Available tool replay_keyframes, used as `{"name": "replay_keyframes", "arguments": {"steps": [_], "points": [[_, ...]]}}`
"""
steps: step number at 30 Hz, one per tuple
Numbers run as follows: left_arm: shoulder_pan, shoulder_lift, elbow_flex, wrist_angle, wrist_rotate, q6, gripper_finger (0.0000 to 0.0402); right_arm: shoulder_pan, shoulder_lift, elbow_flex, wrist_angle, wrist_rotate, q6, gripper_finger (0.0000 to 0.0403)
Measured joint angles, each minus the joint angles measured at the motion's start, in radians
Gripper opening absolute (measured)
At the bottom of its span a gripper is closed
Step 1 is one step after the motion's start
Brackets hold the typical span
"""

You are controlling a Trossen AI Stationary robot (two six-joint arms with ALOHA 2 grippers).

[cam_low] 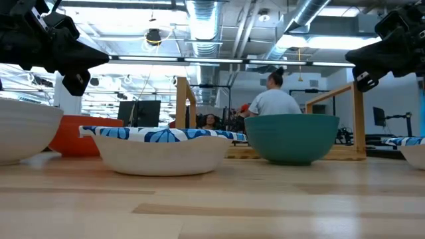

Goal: Place and stack bowls onto a shelf

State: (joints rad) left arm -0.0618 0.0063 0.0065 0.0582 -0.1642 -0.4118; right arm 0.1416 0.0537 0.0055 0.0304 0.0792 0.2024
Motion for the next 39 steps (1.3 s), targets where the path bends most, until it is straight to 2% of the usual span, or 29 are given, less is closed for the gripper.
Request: {"name": "replay_keyframes", "arguments": {"steps": [24,27,28,31,35,37,39], "points": [[0.000,0.000,0.000,0.000,-0.001,0.002,0.0000,0.000,0.000,0.000,0.000,0.000,0.000,0.0051],[0.000,0.000,0.000,0.009,-0.046,0.002,0.0000,0.000,0.000,0.000,0.000,0.000,0.000,0.0051],[0.000,0.000,0.000,0.023,-0.068,-0.036,0.0000,0.000,0.000,0.000,0.000,0.000,0.000,0.0051],[0.000,0.000,0.000,0.058,-0.107,-0.305,0.0000,0.000,0.000,0.000,0.000,0.000,0.000,0.0051],[0.000,0.000,0.000,0.120,-0.222,-0.628,0.0000,0.000,0.000,0.000,0.000,0.000,0.000,0.0051],[0.001,0.006,0.000,0.218,-0.266,-0.656,0.0000,0.000,0.000,0.000,0.000,0.000,0.000,0.0051],[0.001,0.028,0.007,0.327,-0.262,-0.632,0.0000,0.000,0.000,0.000,0.000,0.000,0.000,0.0051]]}}
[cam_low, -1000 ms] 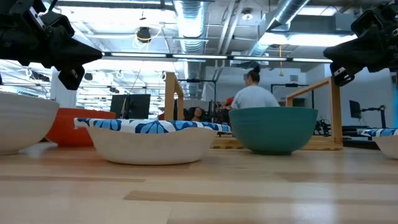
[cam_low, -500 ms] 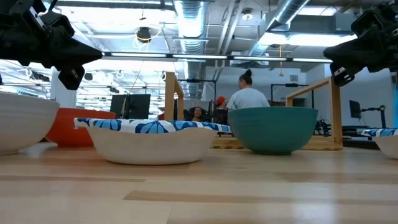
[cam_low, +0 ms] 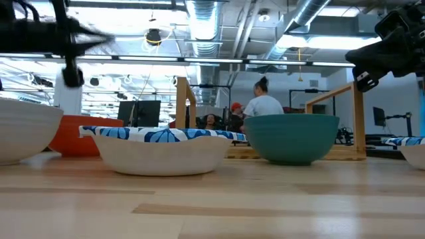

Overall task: Place and stack bowls onto a shelf
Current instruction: Put the orange bowl on the shelf

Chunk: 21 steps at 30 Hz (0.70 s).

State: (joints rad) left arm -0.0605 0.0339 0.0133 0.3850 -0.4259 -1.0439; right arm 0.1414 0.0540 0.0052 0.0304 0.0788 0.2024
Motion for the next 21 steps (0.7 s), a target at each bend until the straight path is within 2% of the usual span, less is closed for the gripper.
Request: {"name": "replay_keyframes", "arguments": {"steps": [4,6,9,13,16,21], "points": [[0.007,0.085,0.084,0.044,-0.006,0.056,0.0000,0.000,0.000,0.000,0.000,0.000,0.000,0.0051],[0.014,0.156,0.153,-0.018,0.010,0.072,0.0000,0.000,0.000,0.000,0.000,0.000,0.000,0.0051],[0.022,0.297,0.278,-0.239,0.054,0.091,0.0011,0.000,0.000,0.000,0.000,0.000,0.000,0.0051],[0.037,0.488,0.480,-0.531,0.137,0.122,0.0044,0.000,0.000,0.000,0.000,0.000,0.000,0.0051],[0.039,0.625,0.623,-0.731,0.245,0.211,0.0073,0.000,0.000,0.000,0.000,0.000,0.000,0.0051],[0.038,0.826,0.828,-1.034,0.449,0.453,0.0110,0.000,0.000,0.000,0.000,0.000,0.000,0.0051]]}}
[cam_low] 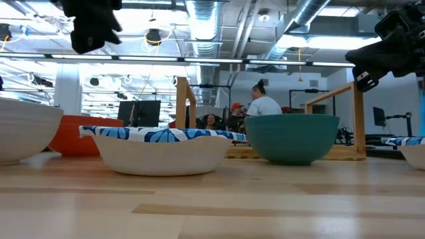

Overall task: Place and stack bowls onto a shelf
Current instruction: Put the orange bowl on the shelf

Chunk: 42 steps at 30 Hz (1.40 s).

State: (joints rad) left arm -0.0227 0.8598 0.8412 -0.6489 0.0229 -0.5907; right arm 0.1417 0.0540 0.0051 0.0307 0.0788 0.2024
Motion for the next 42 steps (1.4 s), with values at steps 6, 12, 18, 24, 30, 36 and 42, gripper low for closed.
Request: {"name": "replay_keyframes", "arguments": {"steps": [6,12,18,24,30,36,42], "points": [[0.000,0.202,0.114,-0.321,0.065,0.375,0.0135,0.000,0.000,0.000,0.000,0.000,0.000,0.0051],[0.000,0.371,0.113,-0.364,-0.017,0.585,0.0140,0.000,0.000,0.000,0.005,0.000,0.000,0.0051],[0.001,0.495,0.113,-0.362,-0.074,0.654,0.0140,0.000,0.000,0.000,0.005,0.000,0.000,0.0051],[0.009,0.550,0.113,-0.349,-0.082,0.611,0.0140,0.000,0.000,0.000,0.006,0.000,0.000,0.0051],[0.012,0.550,0.113,-0.345,-0.155,0.553,0.0140,0.000,0.000,0.000,0.006,0.000,0.000,0.0051],[0.013,0.550,0.096,-0.320,-0.178,0.482,0.0140,0.000,0.000,0.000,0.006,0.000,0.000,0.0051],[0.014,0.550,0.086,-0.321,-0.194,0.373,0.0140,0.000,0.000,0.000,0.006,0.000,0.000,0.0051]]}}
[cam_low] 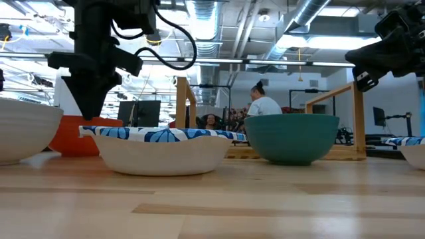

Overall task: Place and stack bowls onto a shelf
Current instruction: Put the orange bowl on the shelf

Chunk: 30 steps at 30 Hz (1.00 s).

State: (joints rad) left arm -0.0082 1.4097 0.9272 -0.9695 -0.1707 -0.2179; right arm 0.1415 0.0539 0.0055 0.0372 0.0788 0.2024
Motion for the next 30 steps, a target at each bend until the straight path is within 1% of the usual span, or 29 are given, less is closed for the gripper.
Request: {"name": "replay_keyframes", "arguments": {"steps": [7,13,17,20,21,23,27,30], "points": [[0.008,0.000,-0.003,0.003,-0.010,-0.066,0.0139,0.000,0.000,0.000,0.000,0.000,0.000,0.0051],[0.040,0.000,-0.062,0.009,0.011,-0.122,0.0123,0.000,0.000,0.000,0.000,0.000,0.000,0.0051],[0.056,0.000,-0.071,0.009,0.017,-0.143,0.0090,0.000,0.000,0.000,0.000,0.000,0.000,0.0051],[0.063,-0.003,-0.068,0.006,0.046,-0.139,0.0042,0.000,0.000,0.000,0.000,0.000,0.000,0.0051],[0.064,-0.003,-0.061,-0.006,0.056,-0.136,0.0024,0.000,0.000,0.000,0.000,0.000,0.000,0.0051],[0.065,-0.003,-0.030,-0.042,0.063,-0.128,0.0008,0.000,0.000,0.000,0.000,0.000,0.000,0.0051],[0.064,-0.003,0.072,-0.142,0.075,-0.082,0.0002,0.000,0.000,0.000,0.000,0.000,0.000,0.0051],[0.064,-0.003,0.202,-0.241,0.117,-0.048,0.0001,0.000,0.000,0.000,0.000,0.000,0.000,0.0051]]}}
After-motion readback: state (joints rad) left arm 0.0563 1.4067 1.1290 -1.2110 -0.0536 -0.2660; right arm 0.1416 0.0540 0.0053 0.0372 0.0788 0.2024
